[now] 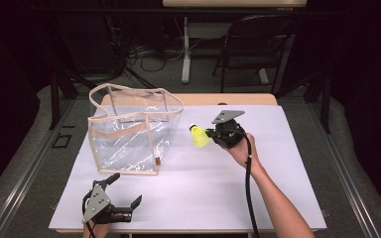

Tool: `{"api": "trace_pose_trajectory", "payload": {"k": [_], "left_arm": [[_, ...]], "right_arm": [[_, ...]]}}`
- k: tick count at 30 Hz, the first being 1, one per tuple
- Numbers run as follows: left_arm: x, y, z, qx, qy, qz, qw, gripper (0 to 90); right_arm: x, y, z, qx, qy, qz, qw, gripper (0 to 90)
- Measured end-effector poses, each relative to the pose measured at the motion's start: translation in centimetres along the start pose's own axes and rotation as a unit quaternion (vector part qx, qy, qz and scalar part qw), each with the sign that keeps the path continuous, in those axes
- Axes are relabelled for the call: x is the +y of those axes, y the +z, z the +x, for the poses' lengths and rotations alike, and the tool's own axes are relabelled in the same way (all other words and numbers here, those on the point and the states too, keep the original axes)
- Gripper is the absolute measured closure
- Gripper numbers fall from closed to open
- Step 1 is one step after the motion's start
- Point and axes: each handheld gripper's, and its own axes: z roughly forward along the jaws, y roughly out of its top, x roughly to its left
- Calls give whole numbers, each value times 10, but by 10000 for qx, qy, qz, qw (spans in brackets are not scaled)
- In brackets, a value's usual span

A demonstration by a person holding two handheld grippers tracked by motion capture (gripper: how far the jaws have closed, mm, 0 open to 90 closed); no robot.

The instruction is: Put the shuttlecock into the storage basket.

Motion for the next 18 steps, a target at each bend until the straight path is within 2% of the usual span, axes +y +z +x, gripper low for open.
{"api": "trace_pose_trajectory", "payload": {"k": [18], "left_arm": [[0,0,0,-27,10,-30,10000,0]], "right_arm": [[16,-7,0,11,-121,-70,9999,898]]}}
